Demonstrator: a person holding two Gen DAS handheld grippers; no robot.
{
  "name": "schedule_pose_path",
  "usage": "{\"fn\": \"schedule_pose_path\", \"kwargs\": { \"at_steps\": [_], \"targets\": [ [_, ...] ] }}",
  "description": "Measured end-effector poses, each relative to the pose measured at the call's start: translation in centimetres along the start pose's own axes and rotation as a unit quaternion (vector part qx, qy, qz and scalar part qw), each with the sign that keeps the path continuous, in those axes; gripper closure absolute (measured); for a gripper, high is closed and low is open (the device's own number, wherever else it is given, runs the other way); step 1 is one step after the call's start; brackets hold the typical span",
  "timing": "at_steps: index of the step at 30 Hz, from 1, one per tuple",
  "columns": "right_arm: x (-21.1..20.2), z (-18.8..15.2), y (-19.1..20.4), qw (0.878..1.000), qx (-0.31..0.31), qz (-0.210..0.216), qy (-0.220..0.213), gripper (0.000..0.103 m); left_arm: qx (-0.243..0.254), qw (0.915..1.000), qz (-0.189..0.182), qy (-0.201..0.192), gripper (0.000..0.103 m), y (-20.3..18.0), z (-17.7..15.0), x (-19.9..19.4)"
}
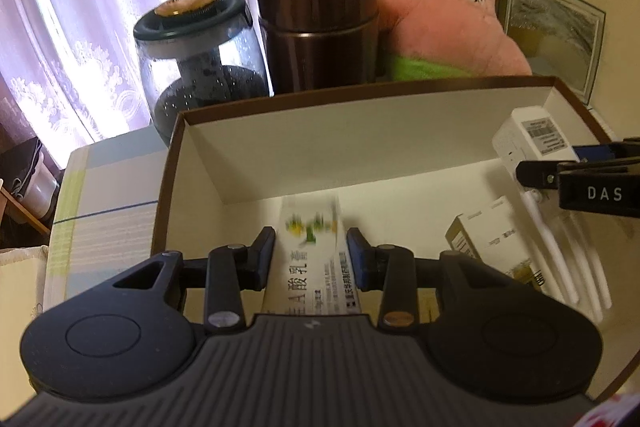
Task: Organize rigid objects
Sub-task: 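Open the left gripper to drop the cream box while the right releases the repeater into the brown box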
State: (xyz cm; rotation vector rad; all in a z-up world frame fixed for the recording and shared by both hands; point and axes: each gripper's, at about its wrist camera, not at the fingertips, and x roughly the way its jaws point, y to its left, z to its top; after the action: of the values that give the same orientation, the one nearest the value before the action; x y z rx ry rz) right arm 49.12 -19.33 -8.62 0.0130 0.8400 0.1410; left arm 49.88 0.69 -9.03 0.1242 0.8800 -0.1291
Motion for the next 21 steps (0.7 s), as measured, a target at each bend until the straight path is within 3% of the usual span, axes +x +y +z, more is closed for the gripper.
{"fn": "schedule_pose_path", "kwargs": {
  "at_steps": [9,21],
  "targets": [
    [-0.7,0.0,-0.5,1.0,0.01,0.01,-0.005,0.05,-0.001,1.0,-0.002,-0.003,0.071,0.3,0.0,-0.1],
    [-5.7,-2.2,-1.0,0.998,0.036,0.041,-0.018,0.045,-0.025,0.9994,-0.019,-0.016,0.067,0.9,-1.4,-4.1]
  ]
}}
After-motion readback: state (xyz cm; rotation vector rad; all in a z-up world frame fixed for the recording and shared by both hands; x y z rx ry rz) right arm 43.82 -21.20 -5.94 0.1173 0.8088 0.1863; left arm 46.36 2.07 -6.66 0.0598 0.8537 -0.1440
